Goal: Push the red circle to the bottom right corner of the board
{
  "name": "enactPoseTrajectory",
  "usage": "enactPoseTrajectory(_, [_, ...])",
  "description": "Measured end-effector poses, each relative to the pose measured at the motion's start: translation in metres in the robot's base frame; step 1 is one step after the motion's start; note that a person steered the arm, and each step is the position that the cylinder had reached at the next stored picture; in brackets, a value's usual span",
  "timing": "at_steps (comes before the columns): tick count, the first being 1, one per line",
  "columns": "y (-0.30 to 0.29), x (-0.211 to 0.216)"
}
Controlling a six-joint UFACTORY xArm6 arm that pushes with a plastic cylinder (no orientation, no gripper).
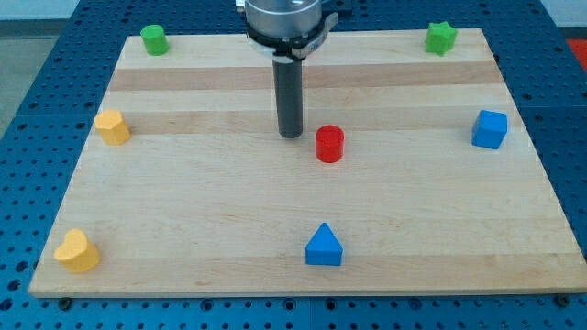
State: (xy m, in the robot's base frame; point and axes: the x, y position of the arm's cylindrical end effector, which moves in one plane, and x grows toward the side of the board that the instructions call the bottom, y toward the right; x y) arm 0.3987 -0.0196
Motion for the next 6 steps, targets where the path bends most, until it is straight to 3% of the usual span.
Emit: enactPoseTrajectory(6, [0.057, 0.022])
